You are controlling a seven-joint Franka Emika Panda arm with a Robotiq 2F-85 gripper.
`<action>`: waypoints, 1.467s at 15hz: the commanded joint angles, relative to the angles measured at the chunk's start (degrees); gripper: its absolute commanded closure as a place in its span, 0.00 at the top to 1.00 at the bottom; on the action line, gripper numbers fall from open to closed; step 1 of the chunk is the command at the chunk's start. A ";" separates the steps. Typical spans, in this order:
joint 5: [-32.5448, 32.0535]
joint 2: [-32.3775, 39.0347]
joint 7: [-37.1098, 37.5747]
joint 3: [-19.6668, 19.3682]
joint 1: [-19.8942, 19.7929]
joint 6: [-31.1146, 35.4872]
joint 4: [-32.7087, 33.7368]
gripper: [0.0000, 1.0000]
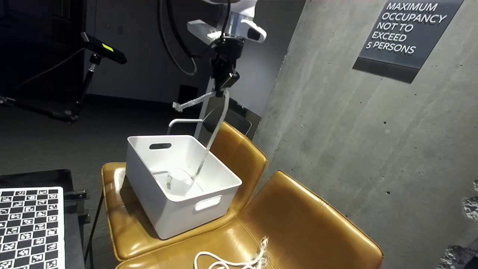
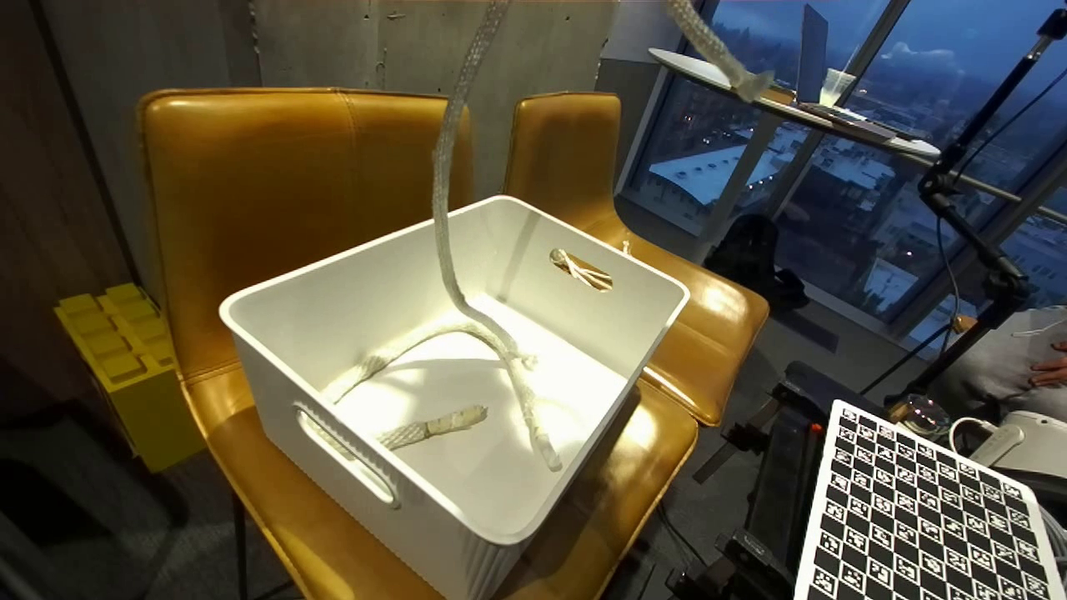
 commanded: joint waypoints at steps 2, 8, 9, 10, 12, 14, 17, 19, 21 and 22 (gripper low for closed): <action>0.78 2.19 -1.14 1.01 0.92 7.46 -3.81 0.02; -1.50 3.70 0.75 0.50 1.69 10.94 -7.22 0.46; -1.86 3.92 0.40 0.06 1.24 11.42 -8.00 0.54; -2.03 4.01 0.17 -0.29 0.92 11.58 -8.54 0.60; -2.02 4.42 -0.50 -1.26 -0.22 11.46 -9.36 0.75; -1.81 5.34 -1.90 -2.72 -2.07 11.11 -9.42 0.89; -1.69 8.04 -4.92 -5.08 -5.53 10.86 -8.26 1.00; -1.30 10.22 -8.01 -6.33 -8.14 10.58 -7.34 1.00; -1.79 12.69 -9.98 -7.55 -10.37 10.27 -6.01 1.00; -1.69 14.22 -11.03 -7.93 -11.40 10.55 -5.29 1.00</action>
